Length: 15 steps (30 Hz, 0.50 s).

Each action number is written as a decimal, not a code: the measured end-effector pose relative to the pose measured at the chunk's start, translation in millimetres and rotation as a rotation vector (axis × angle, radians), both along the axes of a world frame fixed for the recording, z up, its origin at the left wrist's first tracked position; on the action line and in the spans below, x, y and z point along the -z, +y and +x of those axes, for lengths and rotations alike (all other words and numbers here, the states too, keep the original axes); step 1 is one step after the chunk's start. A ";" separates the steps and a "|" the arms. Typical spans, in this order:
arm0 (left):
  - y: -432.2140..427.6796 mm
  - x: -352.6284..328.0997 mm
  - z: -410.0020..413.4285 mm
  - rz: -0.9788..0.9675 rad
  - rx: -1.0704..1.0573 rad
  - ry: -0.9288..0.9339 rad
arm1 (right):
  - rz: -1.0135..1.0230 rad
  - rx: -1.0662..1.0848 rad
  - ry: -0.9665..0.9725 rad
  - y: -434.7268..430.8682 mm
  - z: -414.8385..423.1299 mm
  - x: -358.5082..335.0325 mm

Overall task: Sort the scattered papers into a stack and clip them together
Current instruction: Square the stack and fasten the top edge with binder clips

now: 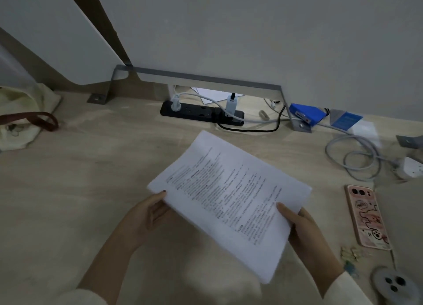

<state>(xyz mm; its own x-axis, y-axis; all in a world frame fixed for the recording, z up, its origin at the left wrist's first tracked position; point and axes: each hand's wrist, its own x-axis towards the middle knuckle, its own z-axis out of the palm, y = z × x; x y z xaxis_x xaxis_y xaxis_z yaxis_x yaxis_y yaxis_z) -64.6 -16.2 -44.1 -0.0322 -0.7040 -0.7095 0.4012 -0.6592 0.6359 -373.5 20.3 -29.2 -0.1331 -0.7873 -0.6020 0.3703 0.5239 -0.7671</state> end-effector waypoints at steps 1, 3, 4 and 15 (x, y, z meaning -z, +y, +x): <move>-0.9 -0.4 -8.2 -0.008 -0.022 -0.015 | -0.008 0.017 -0.028 3.6 7.0 1.4; -2.3 -2.1 -26.7 -0.015 -0.058 -0.061 | -0.021 0.005 -0.085 11.2 21.3 1.3; -3.0 -4.0 -35.7 -0.023 -0.085 -0.096 | -0.022 -0.013 -0.113 15.2 27.1 0.1; -15.6 -63.6 -56.0 -0.642 -0.086 -0.428 | -0.064 -0.532 0.128 1.3 -21.1 -32.7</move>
<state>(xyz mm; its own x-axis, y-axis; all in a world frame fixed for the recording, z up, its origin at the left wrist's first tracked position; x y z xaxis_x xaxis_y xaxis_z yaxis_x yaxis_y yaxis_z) -120.6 -31.9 19.5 0.2262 -0.9690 -0.0995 0.0675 -0.0864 0.9940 -394.6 21.7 3.5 0.2247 -0.8004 -0.5558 -0.0313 0.5642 -0.8251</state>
